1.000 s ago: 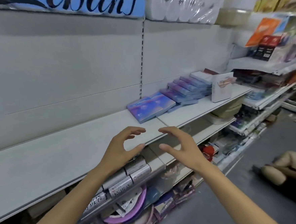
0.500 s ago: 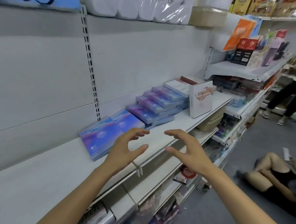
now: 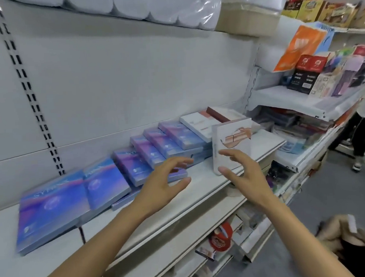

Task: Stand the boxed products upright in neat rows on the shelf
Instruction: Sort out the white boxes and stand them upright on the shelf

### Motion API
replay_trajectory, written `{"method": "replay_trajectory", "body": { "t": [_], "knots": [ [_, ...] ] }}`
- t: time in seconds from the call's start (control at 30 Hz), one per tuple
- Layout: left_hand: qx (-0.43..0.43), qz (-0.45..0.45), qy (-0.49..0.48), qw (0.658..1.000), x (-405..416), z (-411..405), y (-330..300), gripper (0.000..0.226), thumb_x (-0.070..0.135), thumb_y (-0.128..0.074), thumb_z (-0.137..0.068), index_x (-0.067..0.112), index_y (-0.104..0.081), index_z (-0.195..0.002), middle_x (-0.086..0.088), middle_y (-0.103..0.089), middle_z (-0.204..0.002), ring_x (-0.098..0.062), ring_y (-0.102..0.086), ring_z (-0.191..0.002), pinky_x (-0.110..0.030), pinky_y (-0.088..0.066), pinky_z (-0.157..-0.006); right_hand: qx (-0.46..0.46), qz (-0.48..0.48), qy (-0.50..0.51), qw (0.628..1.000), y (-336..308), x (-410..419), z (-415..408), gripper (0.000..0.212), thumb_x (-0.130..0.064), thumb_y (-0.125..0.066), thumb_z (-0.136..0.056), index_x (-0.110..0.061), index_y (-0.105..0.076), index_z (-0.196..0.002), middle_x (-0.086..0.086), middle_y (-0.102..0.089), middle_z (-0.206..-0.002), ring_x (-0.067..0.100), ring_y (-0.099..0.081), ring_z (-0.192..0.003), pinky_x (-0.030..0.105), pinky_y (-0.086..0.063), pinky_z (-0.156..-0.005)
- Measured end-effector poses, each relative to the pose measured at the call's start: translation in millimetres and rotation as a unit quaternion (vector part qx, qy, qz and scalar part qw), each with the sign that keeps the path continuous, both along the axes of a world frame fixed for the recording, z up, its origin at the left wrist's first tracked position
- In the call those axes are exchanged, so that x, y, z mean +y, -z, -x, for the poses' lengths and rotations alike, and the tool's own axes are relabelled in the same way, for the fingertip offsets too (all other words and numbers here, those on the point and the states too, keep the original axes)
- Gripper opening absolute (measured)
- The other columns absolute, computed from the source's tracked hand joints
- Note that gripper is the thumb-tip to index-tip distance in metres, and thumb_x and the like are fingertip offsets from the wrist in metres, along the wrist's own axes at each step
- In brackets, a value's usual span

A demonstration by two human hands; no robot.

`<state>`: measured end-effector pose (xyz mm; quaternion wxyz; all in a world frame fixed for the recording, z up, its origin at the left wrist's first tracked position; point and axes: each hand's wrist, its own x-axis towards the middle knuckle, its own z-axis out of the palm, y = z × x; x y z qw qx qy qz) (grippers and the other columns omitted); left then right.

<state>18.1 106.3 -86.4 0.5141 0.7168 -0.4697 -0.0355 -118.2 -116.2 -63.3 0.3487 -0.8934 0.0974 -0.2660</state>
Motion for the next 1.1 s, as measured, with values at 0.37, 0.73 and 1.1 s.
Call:
{"method": "replay_trajectory", "body": {
  "t": [0.37,0.73,1.1],
  "knots": [
    [0.021,-0.037,-0.207,0.977,-143.3,-54.0,-48.2,0.043,0.02,-0.068,-0.093,0.031,-0.058,-0.133,0.014,-0.061,-0.135,-0.009,-0.056,-0.125,-0.032,-0.044,-0.108,-0.059,-0.034,0.038,0.997,-39.6,-204.5,-59.8,0.028,-0.023,-0.063,-0.098,-0.019,-0.065,-0.125,-0.009,-0.063,-0.123,0.003,-0.055,-0.109,0.009,-0.042,-0.087],
    [0.023,-0.274,-0.291,0.916,-199.1,-81.2,-46.4,0.062,0.066,-0.042,-0.079,0.033,-0.052,-0.13,0.0,-0.065,-0.125,-0.026,-0.059,-0.116,-0.043,-0.052,-0.095,0.037,-0.158,-0.04,0.986,-16.6,-268.0,-95.0,0.054,-0.051,-0.066,-0.085,-0.025,-0.06,-0.132,-0.003,-0.056,-0.138,0.011,-0.055,-0.118,0.011,-0.039,-0.081],
    [0.204,-0.029,-0.27,0.941,-224.9,-85.3,-51.9,0.078,0.012,-0.084,-0.078,0.026,-0.045,-0.144,0.014,-0.06,-0.133,-0.019,-0.062,-0.122,-0.043,-0.055,-0.1,0.019,-0.083,-0.115,0.99,2.3,-249.2,-105.3,0.071,-0.041,-0.081,-0.079,-0.038,-0.045,-0.139,-0.016,-0.046,-0.146,0.011,-0.043,-0.134,0.048,-0.042,-0.112]
  ]
}}
